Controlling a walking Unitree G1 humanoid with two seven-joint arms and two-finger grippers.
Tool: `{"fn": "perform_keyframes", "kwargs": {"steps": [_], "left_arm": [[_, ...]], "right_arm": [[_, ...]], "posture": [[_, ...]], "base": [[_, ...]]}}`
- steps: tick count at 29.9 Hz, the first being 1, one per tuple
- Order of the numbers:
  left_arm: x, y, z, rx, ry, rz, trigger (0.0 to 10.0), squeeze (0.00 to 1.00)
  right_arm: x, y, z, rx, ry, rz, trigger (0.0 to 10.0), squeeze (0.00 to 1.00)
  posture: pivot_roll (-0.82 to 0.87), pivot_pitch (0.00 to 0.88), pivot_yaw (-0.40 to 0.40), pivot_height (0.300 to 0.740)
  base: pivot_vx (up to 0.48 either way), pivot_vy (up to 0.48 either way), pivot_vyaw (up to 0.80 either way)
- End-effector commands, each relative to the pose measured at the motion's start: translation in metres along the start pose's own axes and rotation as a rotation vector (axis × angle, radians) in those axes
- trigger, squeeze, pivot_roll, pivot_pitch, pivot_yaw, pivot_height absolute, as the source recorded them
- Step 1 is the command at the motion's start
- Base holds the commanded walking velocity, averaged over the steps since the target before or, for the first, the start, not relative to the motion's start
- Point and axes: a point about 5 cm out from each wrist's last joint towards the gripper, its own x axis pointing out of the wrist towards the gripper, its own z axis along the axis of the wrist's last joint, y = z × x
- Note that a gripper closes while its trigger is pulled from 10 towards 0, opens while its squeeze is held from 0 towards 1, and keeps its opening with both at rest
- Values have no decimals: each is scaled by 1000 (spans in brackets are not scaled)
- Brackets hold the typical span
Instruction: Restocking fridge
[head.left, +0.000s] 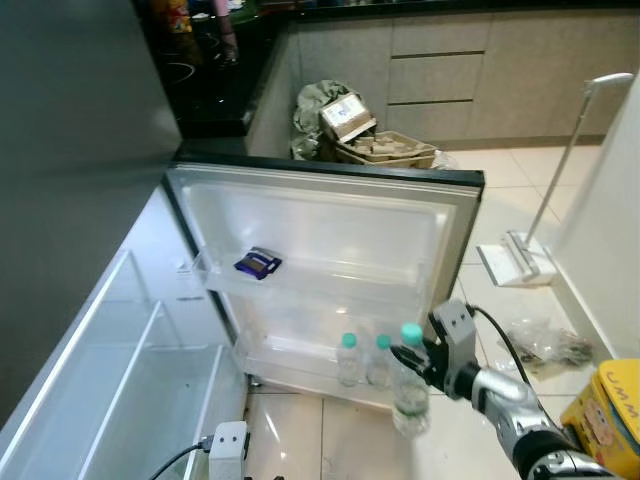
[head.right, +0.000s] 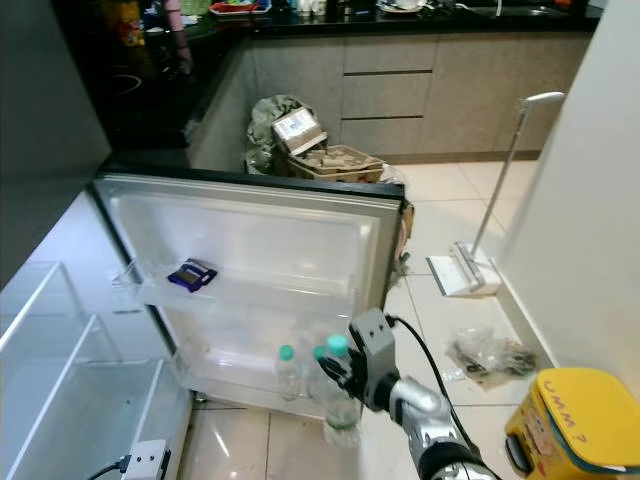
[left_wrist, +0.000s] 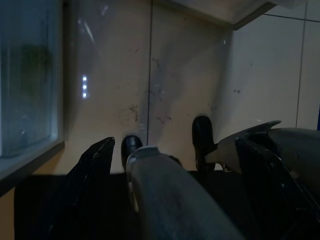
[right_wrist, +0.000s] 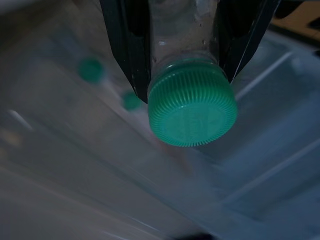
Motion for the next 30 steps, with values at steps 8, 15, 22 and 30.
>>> {"fn": "perform_keyframes", "kwargs": {"steps": [8, 15, 22, 30], "left_arm": [[1, -5, -2, 19, 11, -19, 10000, 0], [2, -6, -1, 21, 8, -25, 10000, 0], [2, -8, -2, 12, 6, -31, 10000, 0], [3, -10, -3, 8, 5, -37, 10000, 0]], "right_arm": [[10, -8, 48, -200, -168, -51, 10000, 0], [8, -22, 96, -386, -298, -169, 10000, 0], [1, -32, 88, -399, -236, -243, 10000, 0], [3, -2, 13, -222, 27, 6, 10000, 0]], "posture": [[-102, 0, 7, 740], [-102, 0, 7, 740], [-102, 0, 3, 740], [-99, 0, -1, 740]], "base": [[0, 0, 0], [0, 0, 0], [0, 0, 0], [0, 0, 0]]}}
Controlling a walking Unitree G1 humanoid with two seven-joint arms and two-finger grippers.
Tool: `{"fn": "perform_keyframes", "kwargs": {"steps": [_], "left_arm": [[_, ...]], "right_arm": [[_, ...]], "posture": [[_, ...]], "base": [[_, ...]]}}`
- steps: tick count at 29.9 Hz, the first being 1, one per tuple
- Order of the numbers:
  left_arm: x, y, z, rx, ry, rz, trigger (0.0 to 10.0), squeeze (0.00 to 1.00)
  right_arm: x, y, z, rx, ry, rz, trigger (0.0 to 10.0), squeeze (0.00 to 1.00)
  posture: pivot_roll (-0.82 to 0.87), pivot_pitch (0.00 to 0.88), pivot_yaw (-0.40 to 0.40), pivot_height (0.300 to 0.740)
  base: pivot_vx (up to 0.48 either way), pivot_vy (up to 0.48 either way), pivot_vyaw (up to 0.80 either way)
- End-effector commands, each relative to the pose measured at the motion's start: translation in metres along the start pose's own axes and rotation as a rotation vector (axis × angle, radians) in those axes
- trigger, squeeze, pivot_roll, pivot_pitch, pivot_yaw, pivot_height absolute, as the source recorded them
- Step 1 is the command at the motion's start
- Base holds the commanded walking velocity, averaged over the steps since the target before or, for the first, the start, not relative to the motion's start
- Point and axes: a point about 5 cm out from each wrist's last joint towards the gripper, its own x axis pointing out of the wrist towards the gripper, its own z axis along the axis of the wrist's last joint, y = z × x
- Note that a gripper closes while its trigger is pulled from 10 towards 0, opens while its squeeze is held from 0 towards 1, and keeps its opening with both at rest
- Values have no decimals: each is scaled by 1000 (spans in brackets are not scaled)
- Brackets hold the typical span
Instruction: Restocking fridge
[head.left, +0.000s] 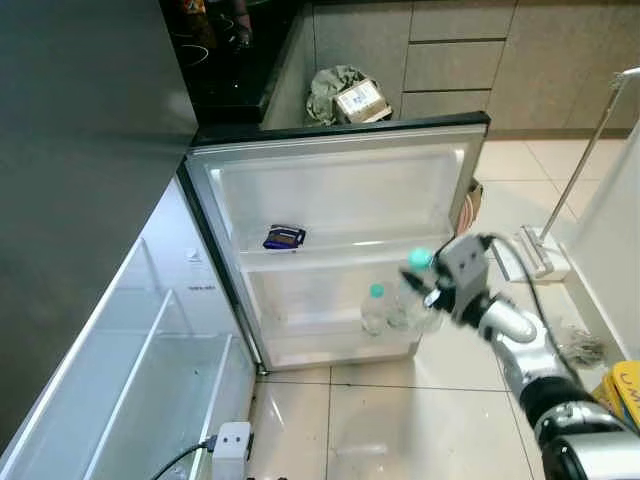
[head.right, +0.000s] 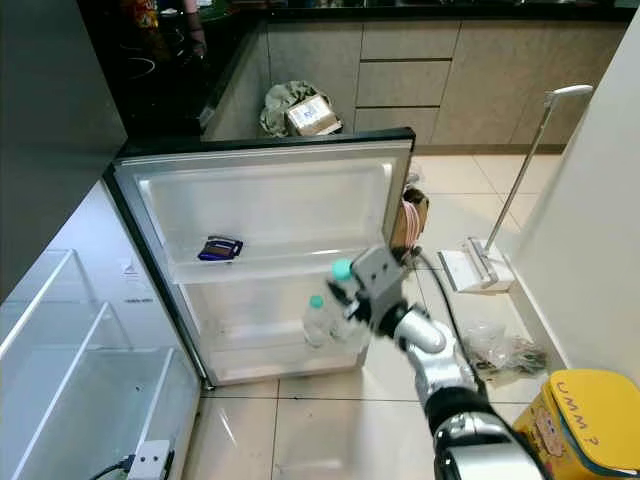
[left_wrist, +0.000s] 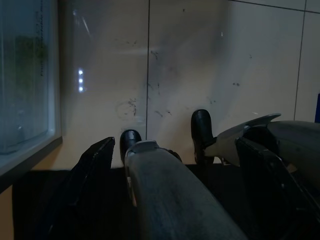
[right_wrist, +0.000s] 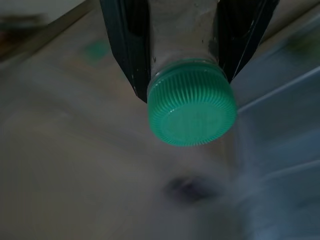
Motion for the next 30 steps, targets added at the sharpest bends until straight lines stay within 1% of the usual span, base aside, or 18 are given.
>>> {"fn": "perform_keyframes", "kwargs": {"steps": [1, 2, 3, 4, 5, 6, 7, 8, 10, 13, 14, 15, 18, 19, 20, 21, 24, 30], "left_arm": [[0, -2, -3, -3, 5, -3, 10000, 0], [0, -1, -3, 0, 5, 1, 10000, 0], [0, -1, -3, 0, 5, 1, 10000, 0], [-1, 0, -3, 3, 6, 10, 10000, 0], [-1, 1, -3, 4, 6, 13, 10000, 0], [-1, 1, -3, 4, 6, 13, 10000, 0], [-1, 2, -3, 4, 6, 15, 10000, 0], [-1, 2, -3, 3, 6, 16, 10000, 0], [-2, 3, -3, 7, 6, 25, 10000, 0], [-2, 4, -3, 17, 11, 36, 10000, 0], [-2, 4, -4, 17, 17, 42, 10000, 0], [-2, 4, -4, 17, 17, 42, 10000, 0], [-2, 5, -4, 14, 22, 45, 10000, 0], [-2, 5, -4, 14, 22, 45, 10000, 0], [-2, 5, -4, 15, 21, 46, 10000, 0], [-2, 5, -4, 15, 21, 46, 10000, 0], [-2, 5, -3, 14, 17, 41, 10000, 0], [-2, 4, -3, 26, 29, 21, 10000, 0]], "right_arm": [[-5, 15, -23, 45, 97, 60, 10000, 0], [-10, 17, -36, 76, 148, 15, 10000, 0], [-10, 17, -36, 76, 148, 15, 10000, 0], [-24, 20, -61, 133, 267, -97, 10000, 0], [-32, 20, -72, 157, 324, -149, 10000, 0], [-32, 20, -72, 157, 324, -149, 10000, 0], [-43, 24, -88, 184, 408, -203, 10000, 0], [-50, 27, -96, 197, 446, -222, 10000, 0], [-68, 36, -117, 218, 558, -279, 10000, 0], [-88, 48, -136, 242, 668, -319, 10000, 0], [-102, 59, -149, 306, 723, -354, 10000, 0], [-102, 59, -149, 306, 723, -354, 10000, 0], [-124, 73, -166, 358, 819, -414, 10000, 0], [-124, 73, -166, 358, 819, -414, 10000, 0], [-135, 81, -173, 386, 867, -445, 10000, 0], [-135, 81, -173, 386, 867, -445, 10000, 0], [-149, 94, -182, 412, 924, -461, 10000, 0], [-151, 97, -184, 424, 926, -484, 10000, 0]], "posture": [[-98, 0, -1, 740], [-97, 0, -2, 740], [-97, 0, -2, 740], [-97, 0, -2, 740], [-97, 0, -2, 740], [-97, 0, -2, 740], [-96, 0, -2, 740], [-97, 0, 0, 740], [-95, 0, -2, 740], [-95, 0, -2, 740], [-96, 0, -1, 740], [-96, 0, -1, 740], [-96, 0, 0, 740], [-96, 0, 0, 740], [-96, 0, 0, 740], [-96, 0, 0, 740], [-93, 0, 2, 740], [-100, 0, 7, 740]], "base": [[0, 0, 0], [0, 0, 0], [0, 0, 0], [0, 0, 0], [0, 0, 0], [0, 0, 0], [0, 0, 0], [0, 0, 0], [0, 0, 0], [0, 0, 0], [0, 0, 0], [0, 0, 0], [0, 0, 0], [0, 0, 0], [0, 0, 0], [0, 0, 0], [0, 0, 0], [0, 0, 0]]}}
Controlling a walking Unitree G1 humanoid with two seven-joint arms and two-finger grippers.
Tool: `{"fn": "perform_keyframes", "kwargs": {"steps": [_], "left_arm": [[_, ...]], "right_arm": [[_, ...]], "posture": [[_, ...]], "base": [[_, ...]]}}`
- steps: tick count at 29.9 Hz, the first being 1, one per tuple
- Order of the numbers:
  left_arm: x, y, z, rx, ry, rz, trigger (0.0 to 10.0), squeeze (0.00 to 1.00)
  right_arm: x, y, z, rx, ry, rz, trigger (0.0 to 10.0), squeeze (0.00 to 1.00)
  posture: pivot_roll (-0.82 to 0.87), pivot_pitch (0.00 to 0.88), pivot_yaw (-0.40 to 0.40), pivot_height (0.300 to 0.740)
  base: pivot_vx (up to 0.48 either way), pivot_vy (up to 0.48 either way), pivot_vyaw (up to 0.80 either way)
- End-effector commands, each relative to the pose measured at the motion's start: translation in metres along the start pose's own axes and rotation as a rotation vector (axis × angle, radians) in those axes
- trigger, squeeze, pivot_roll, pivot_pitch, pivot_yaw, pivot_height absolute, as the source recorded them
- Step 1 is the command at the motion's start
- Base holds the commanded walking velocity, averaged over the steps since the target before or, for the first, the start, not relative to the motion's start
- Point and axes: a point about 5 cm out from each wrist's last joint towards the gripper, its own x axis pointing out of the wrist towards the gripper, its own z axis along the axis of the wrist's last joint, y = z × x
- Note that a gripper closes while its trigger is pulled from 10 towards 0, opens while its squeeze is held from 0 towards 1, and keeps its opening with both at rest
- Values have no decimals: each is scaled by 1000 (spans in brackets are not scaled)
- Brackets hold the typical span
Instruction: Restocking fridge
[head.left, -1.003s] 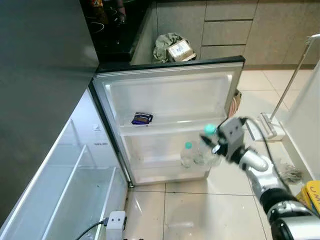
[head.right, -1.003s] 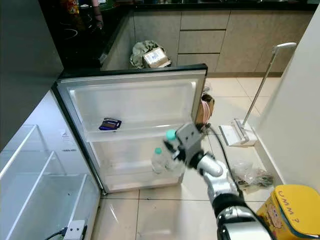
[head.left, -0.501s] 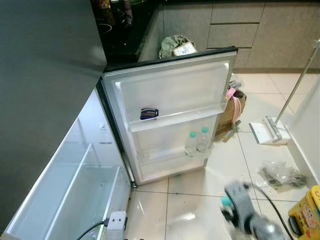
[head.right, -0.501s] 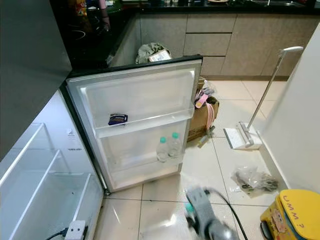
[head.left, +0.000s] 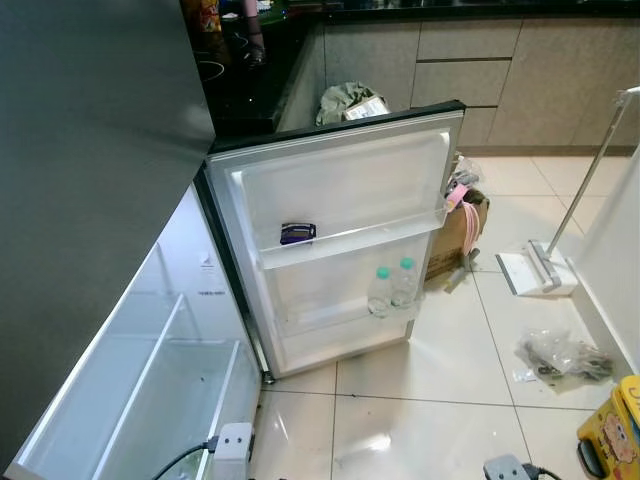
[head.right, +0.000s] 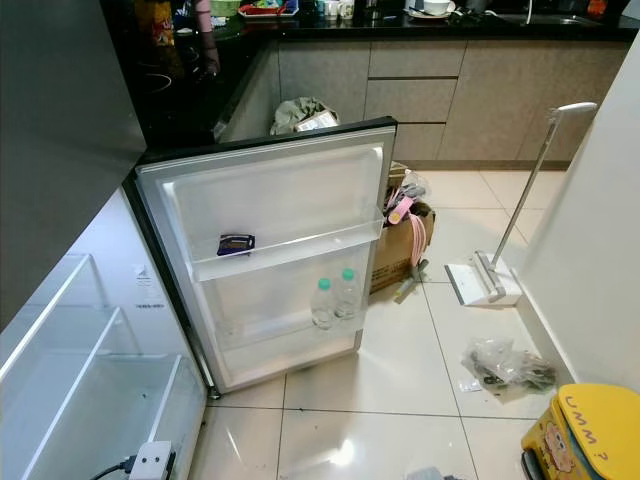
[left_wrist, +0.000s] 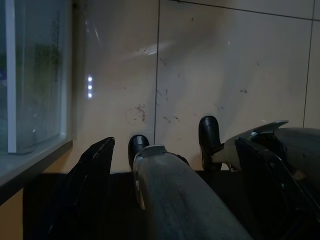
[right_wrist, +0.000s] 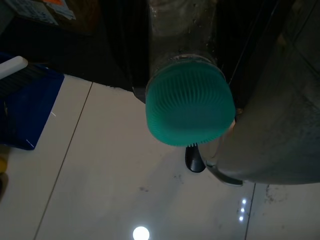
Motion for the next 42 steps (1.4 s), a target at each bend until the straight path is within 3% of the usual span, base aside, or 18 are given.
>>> {"fn": "perform_keyframes", "kwargs": {"steps": [1, 9, 18, 21, 27, 42], "left_arm": [[-1, 1, -3, 13, 20, -6, 10000, 0], [-1, 1, -2, 18, 17, -7, 10000, 0], [-1, 1, -1, 24, 17, -6, 10000, 0], [-1, 3, -1, -14, 14, 16, 10000, 0], [-1, 2, -2, 8, 23, -5, 10000, 0], [-1, 1, -3, 6, 27, -8, 10000, 0]], "right_arm": [[1, -1, 5, 9, -13, -13, 10000, 0], [2, -2, 17, -6, -39, -21, 10000, 0], [3, -1, 16, -4, -36, -20, 10000, 0], [2, -1, 14, -3, -31, -20, 10000, 0], [2, -1, 13, 1, -29, -20, 10000, 0], [3, 1, 15, 8, -36, -12, 10000, 0]], "posture": [[-100, 0, 7, 740], [-96, 0, 2, 740], [-95, 0, 3, 740], [-96, 0, 4, 740], [-98, 0, 5, 740], [-96, 0, 7, 740]], "base": [[0, 0, 0], [61, 0, 0], [247, 0, 0], [0, 0, 0], [0, 0, 0], [0, -453, 0]]}}
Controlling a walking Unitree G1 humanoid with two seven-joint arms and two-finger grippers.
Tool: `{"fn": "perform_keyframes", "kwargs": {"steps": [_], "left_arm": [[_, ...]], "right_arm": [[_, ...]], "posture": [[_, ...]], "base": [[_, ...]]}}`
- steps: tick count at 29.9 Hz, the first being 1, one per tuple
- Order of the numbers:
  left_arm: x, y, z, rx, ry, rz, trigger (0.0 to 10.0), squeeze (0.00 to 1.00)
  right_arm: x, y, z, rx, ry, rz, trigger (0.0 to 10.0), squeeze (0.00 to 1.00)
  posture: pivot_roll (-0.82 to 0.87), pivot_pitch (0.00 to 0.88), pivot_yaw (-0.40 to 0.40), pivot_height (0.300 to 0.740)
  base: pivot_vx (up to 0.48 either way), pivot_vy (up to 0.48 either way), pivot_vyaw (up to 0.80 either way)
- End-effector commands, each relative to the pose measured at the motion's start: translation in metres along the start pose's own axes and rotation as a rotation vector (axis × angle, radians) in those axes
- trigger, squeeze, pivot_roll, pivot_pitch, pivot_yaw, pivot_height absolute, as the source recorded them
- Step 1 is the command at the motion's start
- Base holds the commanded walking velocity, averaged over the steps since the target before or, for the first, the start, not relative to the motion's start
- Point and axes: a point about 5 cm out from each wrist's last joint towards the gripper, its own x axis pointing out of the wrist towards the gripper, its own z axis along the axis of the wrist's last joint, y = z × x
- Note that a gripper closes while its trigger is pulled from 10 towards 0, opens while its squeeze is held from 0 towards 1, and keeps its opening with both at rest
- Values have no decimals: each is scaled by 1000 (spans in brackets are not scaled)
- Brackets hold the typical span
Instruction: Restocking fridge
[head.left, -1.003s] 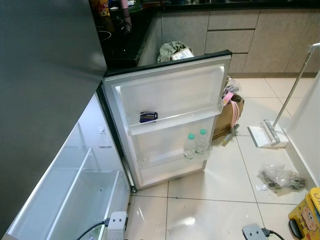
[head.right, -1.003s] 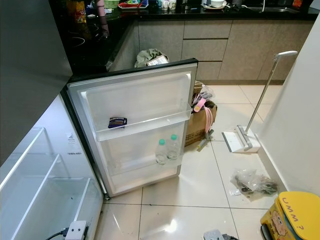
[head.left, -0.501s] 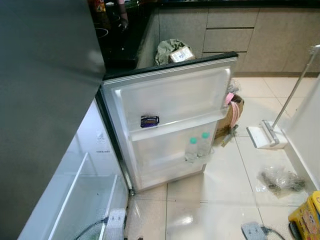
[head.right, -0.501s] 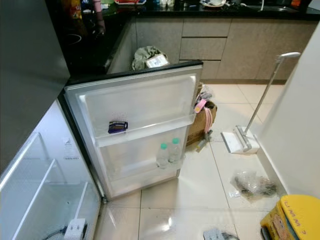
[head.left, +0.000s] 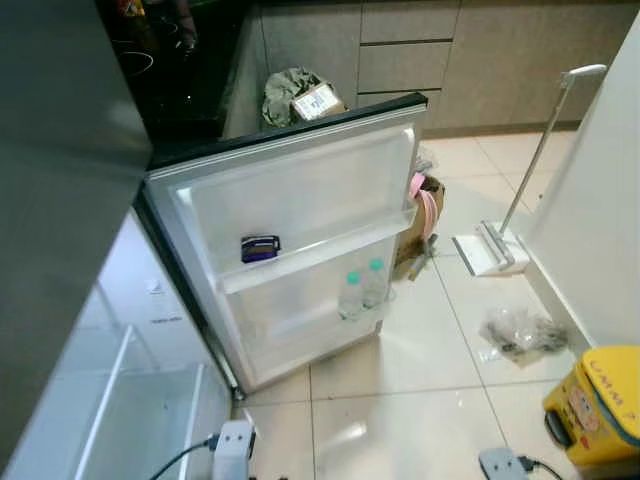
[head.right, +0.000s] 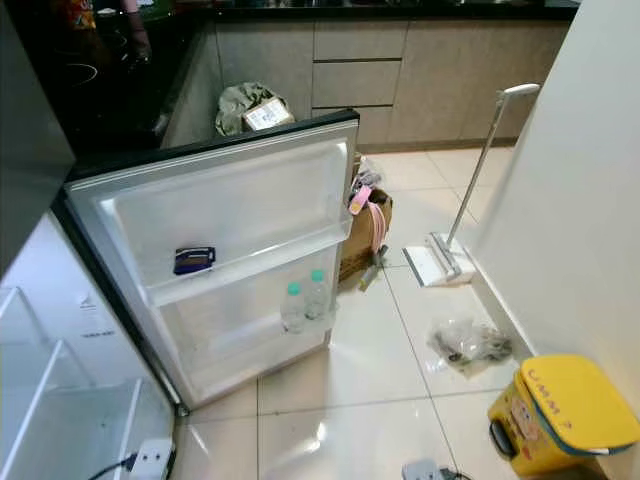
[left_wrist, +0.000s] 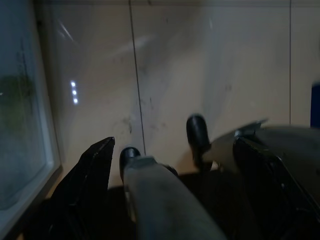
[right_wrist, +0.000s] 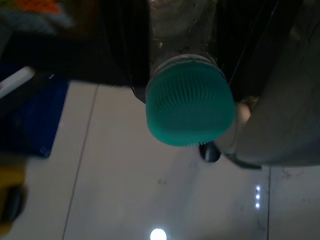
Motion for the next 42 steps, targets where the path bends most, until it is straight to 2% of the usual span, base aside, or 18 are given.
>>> {"fn": "perform_keyframes", "kwargs": {"steps": [1, 10, 19, 25, 28, 29, 42], "left_arm": [[-2, 3, -8, 10, 32, 23, 10000, 0], [-3, 6, -8, 11, 37, 66, 10000, 0], [-2, 4, -6, 9, 28, 33, 10000, 0], [-2, 3, -7, 2, 33, 25, 10000, 0], [-2, 3, -8, -9, 33, 34, 10000, 0], [-2, 4, -8, -11, 35, 44, 10000, 0], [-2, 5, -8, -3, 38, 55, 10000, 0]], "right_arm": [[1, 4, 2, 9, -7, 7, 10000, 0], [1, 4, 0, 10, -3, 8, 10000, 0], [1, 5, 0, 11, -3, 11, 10000, 0], [1, 5, 0, 11, -3, 14, 10000, 0], [1, 6, 0, 5, -2, 26, 10000, 0], [1, 9, 1, 48, -22, 68, 10000, 0], [1, 11, 1, 58, -28, 97, 10000, 0]], "posture": [[-96, 0, 8, 740], [-98, 0, 9, 740], [-97, 0, 9, 740], [-97, 0, 9, 740], [-97, 0, 9, 740], [-97, 0, 9, 740], [-97, 0, 9, 740]], "base": [[0, 0, 0], [0, 0, 0], [0, 0, 0], [0, -453, 0], [0, 0, 0], [0, 0, 0], [0, 0, 729]]}}
